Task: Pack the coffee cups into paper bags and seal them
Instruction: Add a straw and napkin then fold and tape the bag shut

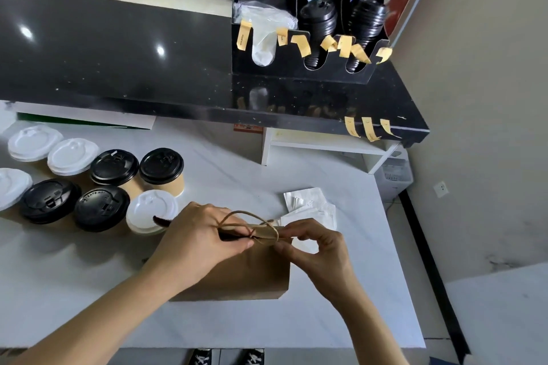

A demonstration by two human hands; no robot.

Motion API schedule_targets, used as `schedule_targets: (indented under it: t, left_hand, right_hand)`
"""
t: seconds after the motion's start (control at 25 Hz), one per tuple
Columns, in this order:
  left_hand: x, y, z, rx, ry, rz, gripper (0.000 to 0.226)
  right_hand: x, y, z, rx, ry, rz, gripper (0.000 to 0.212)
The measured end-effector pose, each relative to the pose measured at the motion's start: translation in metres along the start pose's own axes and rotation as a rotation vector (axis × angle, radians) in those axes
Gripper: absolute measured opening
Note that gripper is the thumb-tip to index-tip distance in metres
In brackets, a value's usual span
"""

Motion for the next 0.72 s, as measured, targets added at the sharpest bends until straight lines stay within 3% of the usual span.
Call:
schedule_targets:
  t: [0.16,0.2,0.28,0.4,0.48,0.6,0.72]
  left_hand:
    - [-0.005,0.001,0.003,-0.019,0.002,0.005,0.024]
    - [-0.005,0.001,0.004,-0.020,-0.005,0.006,0.024]
    - [-0.005,-0.001,0.005,-0.028,-0.016,-0.002,0.019]
    - [-0.004,-0.004,0.005,-0.042,-0.001,-0.029,0.020]
    - [-0.003,-0.005,0.006,-0.024,-0.008,-0.029,0.024]
    - [-0.003,-0.005,0.006,-0.012,-0.015,-0.021,0.018]
    - [-0.003,-0.002,0.006,-0.032,-0.020,-0.026,0.024]
  right_hand:
    - [0.002,-0.003,-0.007,-0.055,-0.128,0.083,0.020]
    - [0.004,-0.008,-0.014,-0.060,-0.094,0.085,0.017]
    - [0.012,-0.022,-0.041,-0.101,0.135,0.014,0.008]
    - [0.029,-0.046,-0.088,-0.472,0.492,-0.134,0.014]
    - [0.047,-0.060,-0.112,-0.792,0.602,-0.159,0.025]
    - [0.076,-0.071,-0.138,-1.123,0.633,-0.107,0.042]
    - [0.104,-0.067,-0.153,-1.296,0.555,-0.029,0.043]
Point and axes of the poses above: each hand's wrist, its own x-axis towards the middle knuckle, its own z-axis out of the palm, y = z × x, the point moved 5 cm from there along x, towards the middle knuckle, and after that the axes turned 14 degrees about -y, right-handed, at the moved point
